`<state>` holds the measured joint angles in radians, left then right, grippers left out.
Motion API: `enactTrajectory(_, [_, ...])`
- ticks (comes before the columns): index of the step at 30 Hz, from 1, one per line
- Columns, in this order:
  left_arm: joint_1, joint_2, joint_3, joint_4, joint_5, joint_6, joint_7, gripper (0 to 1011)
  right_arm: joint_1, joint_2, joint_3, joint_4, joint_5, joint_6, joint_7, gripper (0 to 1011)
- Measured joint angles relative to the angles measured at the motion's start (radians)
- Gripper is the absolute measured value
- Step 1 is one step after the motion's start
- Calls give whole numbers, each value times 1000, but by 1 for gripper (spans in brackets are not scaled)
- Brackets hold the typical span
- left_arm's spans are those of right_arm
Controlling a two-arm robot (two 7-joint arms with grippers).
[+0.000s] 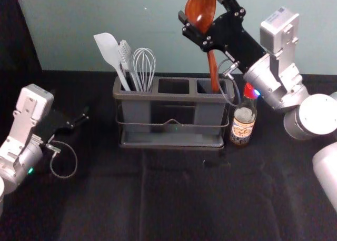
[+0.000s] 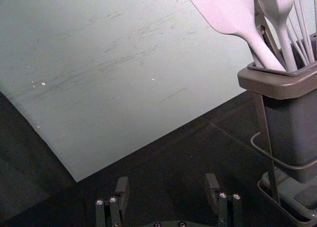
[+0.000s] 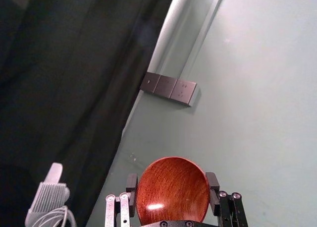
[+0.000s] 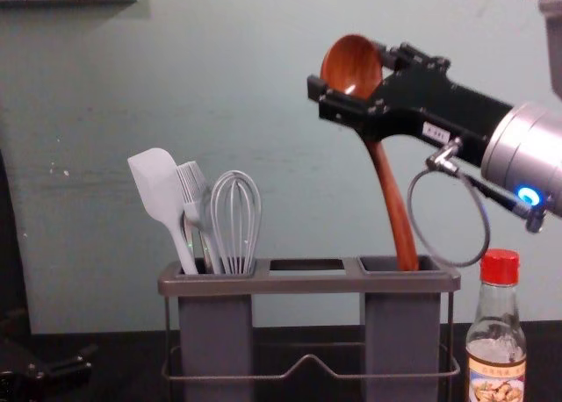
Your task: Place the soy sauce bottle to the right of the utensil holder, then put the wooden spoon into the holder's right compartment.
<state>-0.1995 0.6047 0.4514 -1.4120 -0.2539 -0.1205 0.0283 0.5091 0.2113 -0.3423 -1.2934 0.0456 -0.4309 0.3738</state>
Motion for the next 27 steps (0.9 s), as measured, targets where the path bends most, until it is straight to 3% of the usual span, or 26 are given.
enactTrajectory(12, [0,0,0,0,0,0,0,1005,-40,-2,-13,33,-4,-30,3,838])
enactTrajectory(27, [0,0,0,0,0,0,0,1005,-115,13,0,25,-6,-44,-3,839])
